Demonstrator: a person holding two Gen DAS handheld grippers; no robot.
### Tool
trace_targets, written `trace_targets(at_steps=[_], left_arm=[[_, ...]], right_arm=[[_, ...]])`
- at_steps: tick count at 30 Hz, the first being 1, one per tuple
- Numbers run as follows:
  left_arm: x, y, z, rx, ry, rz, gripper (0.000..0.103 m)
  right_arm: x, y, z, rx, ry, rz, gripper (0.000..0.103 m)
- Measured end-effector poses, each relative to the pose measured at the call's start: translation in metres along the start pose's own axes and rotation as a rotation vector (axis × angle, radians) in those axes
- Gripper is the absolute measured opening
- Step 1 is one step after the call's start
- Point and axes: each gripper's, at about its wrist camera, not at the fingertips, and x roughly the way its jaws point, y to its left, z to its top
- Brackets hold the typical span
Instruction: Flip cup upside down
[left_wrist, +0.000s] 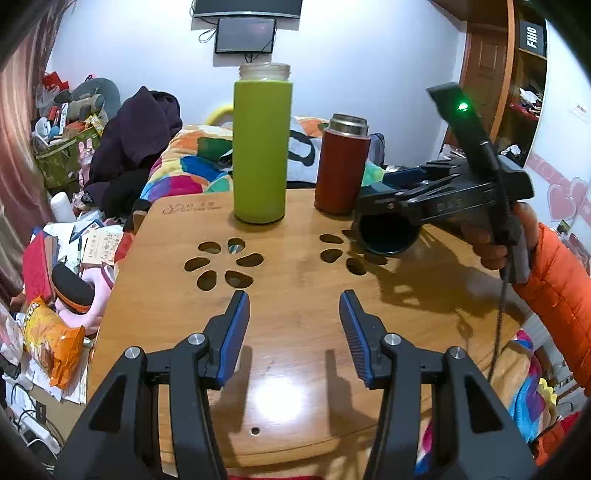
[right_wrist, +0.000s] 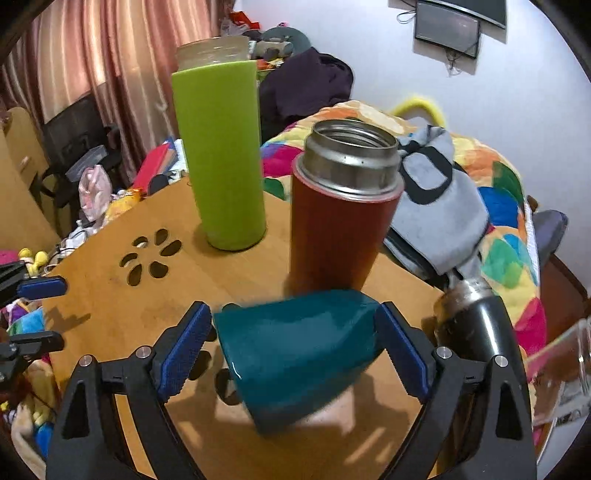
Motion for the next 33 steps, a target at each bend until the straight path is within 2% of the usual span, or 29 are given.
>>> trace_targets(at_steps=[6,13,21,28,33], left_arm=[[0.006,0.002,0.002,-0.022,0.004,-0.02,0.05],[0.004,-0.005,0.003,-0.012,0.0,-0.03,0.05],[-0.001,-0.006,0.002,-0.007,-0.01,-0.03,0.05],[0.004,-0.008,0.0,-0.002,0.004,-0.033,0.05],[0.004,-0.009,0.0,0.005,0.002,-0.025,0.05]], right_arm=[[-0.001,0.001,-0.003,-0.008,-0.007,-0.024,0.087],[-0.009,0.002,-0.003,0.001,-0.018,0.011,0.087],[-0.003,-0.031,0.014,0.181,-0.024,0.045,0.087],[0.028,-0.037,0.021,0.229,0.076,0.037,0.087],[0.027,-0.038,0.017,0.234,0.08,0.064,0.087]])
